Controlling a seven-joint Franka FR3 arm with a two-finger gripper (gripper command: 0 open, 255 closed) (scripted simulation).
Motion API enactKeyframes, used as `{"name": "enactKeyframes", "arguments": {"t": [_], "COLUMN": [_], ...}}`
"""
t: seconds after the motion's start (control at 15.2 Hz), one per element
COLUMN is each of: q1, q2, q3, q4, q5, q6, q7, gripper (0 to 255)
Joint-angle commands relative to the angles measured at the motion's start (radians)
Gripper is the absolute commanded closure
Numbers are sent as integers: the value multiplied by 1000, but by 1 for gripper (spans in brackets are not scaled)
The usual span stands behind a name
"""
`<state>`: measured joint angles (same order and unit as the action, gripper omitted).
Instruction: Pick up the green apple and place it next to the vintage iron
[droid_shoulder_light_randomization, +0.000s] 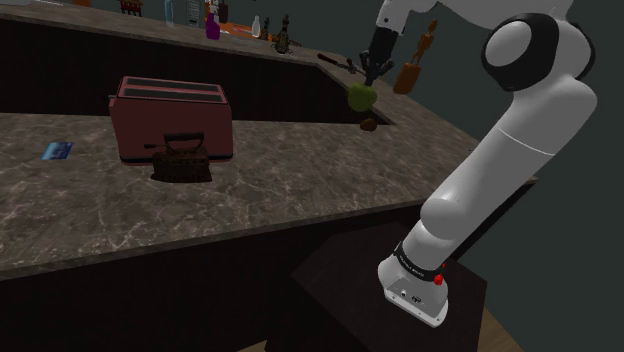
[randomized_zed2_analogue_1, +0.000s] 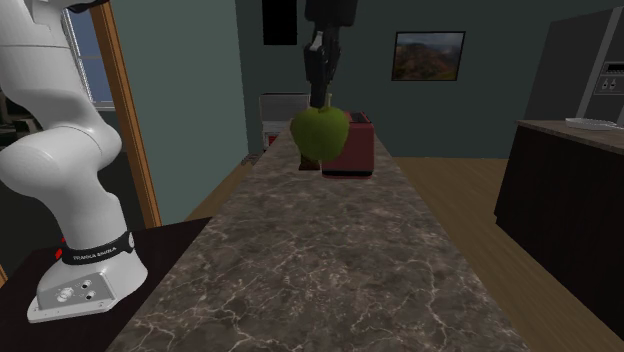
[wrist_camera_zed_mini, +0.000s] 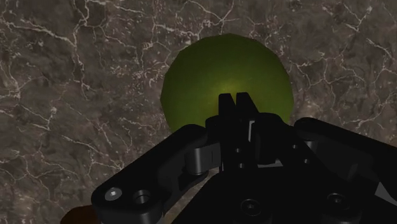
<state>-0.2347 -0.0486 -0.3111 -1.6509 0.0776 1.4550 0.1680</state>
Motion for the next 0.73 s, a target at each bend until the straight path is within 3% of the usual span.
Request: {"name": "enactKeyframes", "arguments": {"t": [0.0,0.66], "q1": [18,117], "q2": [-31,-198], "q3": [20,170], "q4": [-28,-214], "q5": [-2,19], "q6": [1,49], "q7": [40,289], "gripper": [255,255]}}
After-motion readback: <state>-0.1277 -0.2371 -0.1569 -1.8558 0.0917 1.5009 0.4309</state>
